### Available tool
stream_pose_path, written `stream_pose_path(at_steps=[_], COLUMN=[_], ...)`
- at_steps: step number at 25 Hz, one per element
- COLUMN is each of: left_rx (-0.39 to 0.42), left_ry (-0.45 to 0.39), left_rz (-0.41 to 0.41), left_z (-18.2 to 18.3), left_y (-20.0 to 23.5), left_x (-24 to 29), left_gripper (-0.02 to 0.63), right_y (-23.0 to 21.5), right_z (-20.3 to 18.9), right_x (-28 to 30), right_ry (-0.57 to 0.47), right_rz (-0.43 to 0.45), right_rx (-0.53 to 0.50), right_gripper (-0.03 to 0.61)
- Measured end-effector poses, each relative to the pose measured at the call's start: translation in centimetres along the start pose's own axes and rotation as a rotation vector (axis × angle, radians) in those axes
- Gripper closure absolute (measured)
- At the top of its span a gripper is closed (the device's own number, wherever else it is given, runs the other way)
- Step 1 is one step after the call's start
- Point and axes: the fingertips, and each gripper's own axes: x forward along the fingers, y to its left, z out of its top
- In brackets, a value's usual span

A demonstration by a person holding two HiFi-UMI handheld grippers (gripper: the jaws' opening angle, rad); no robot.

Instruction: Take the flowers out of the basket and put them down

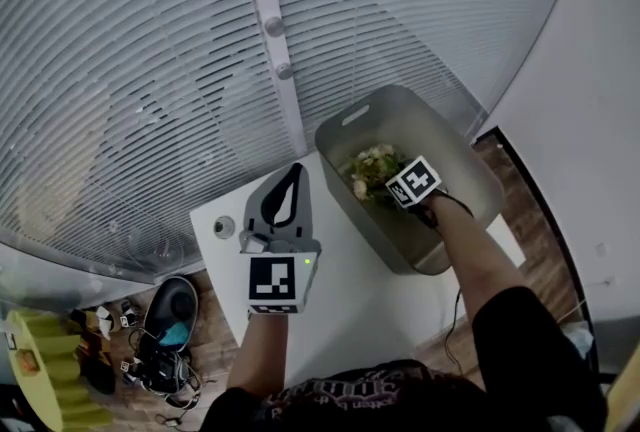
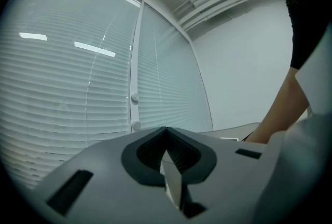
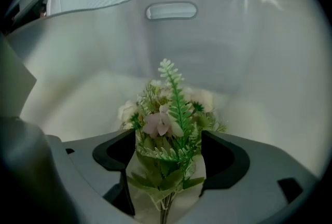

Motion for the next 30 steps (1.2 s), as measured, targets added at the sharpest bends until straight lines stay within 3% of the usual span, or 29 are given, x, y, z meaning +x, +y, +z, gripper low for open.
stream_pose_path(at_steps=[3,8,12,17,21,30], left_rx=[0.001,-0.011,-0.002,0.007,0.008,0.008], left_ry=[0.009,0.018,0.006,0.004,0.005,-0.01], left_rz=[0.0,0.011,0.027,0.031,0.03,0.043], left_z=[-0.2,-0.6,-0.8,-0.7,-0.2,0.4], left_y=[0.2,1.1,1.6,1.7,1.6,2.1], left_x=[-0.2,-0.3,-0.3,-0.7,-1.5,-2.5], left_gripper=[0.615,0.615,0.615,0.615,0.615,0.615], right_y=[0.1,0.2,0.4,0.3,-0.1,-1.2], right_z=[-0.9,-2.2,-2.4,-2.0,-1.2,1.3], right_x=[0.7,1.7,1.9,1.3,0.2,-2.6], right_ry=[0.047,0.116,0.13,0.141,0.121,0.022], right_rz=[-0.006,0.028,0.047,0.027,-0.015,-0.083], right_rx=[-0.014,0.064,0.084,0.024,0.021,0.033], right_gripper=[0.186,0.192,0.288,0.378,0.439,0.466])
